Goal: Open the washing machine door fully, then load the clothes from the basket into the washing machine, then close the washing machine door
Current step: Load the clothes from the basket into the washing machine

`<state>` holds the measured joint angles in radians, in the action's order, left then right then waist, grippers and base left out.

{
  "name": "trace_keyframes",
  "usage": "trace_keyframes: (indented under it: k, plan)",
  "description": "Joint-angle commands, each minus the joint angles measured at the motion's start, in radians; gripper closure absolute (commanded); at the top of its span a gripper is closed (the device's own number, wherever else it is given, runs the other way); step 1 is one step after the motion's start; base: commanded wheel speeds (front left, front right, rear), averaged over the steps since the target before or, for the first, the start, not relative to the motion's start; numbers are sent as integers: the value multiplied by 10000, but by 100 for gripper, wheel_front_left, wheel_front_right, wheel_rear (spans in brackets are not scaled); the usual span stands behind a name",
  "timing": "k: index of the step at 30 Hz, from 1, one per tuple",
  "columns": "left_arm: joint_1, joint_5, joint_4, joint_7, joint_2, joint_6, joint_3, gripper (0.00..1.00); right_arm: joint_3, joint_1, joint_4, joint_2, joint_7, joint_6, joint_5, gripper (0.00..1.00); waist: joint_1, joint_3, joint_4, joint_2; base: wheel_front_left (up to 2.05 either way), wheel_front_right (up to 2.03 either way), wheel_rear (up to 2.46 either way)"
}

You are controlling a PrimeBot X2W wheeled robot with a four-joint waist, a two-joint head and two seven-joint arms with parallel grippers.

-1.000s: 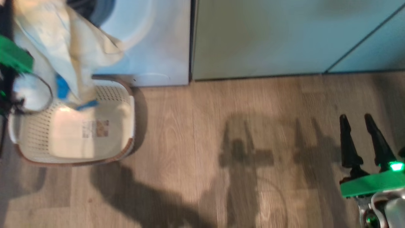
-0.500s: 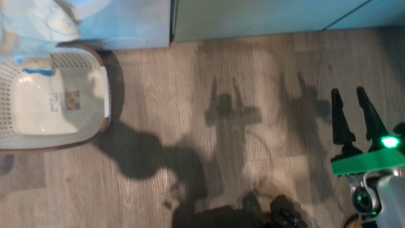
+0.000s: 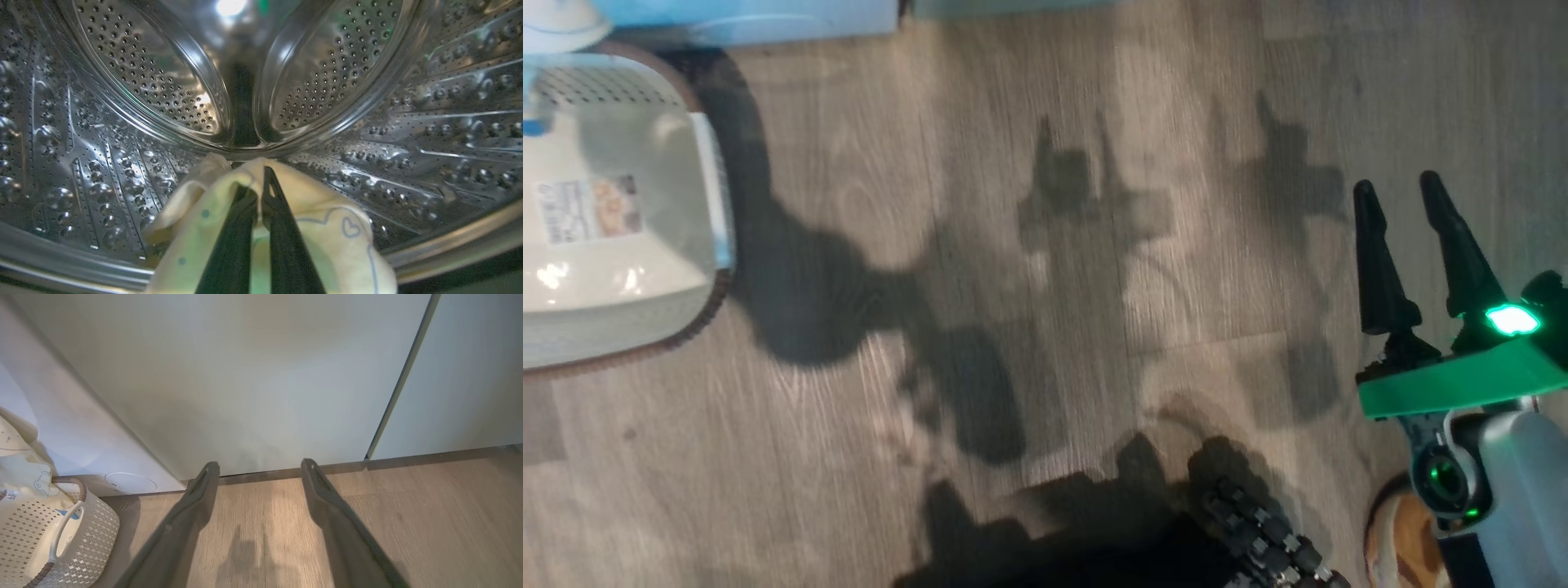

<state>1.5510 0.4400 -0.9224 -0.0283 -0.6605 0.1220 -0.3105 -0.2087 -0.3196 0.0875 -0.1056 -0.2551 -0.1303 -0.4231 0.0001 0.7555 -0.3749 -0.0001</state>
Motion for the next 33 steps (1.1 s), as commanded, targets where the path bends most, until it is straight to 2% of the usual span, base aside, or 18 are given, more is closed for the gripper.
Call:
trace_keyframes:
  k: [1, 10, 18, 28, 33]
  plan:
    - [434, -123, 200, -172, -596, 34, 91, 100, -186, -6, -233, -50, -67, -4, -120, 0, -1, 194, -134, 1, 0, 0, 0]
    - [1637, -718, 78, -2006, -481, -643, -37, 100, -389, -223, -187, -70, -67, -4, -162, 0, -1, 568, -350, 1, 0, 0, 0]
    - [1824, -810, 1170, -2329, -560, -1315, 717, 100, -491, -312, -137, -35, -67, -4, -202, 0, -1, 661, -475, 1, 0, 0, 0]
    - [1420, -703, 2639, -2333, -385, -1384, 2162, 100, -543, -436, -88, -16, -67, -4, -258, 0, -1, 815, -466, 1, 0, 0, 0]
    - [1003, -894, 1782, -2334, -295, -1072, 2247, 100, -553, -453, -84, -34, -67, -4, -234, 0, -1, 779, -401, 1, 0, 0, 0]
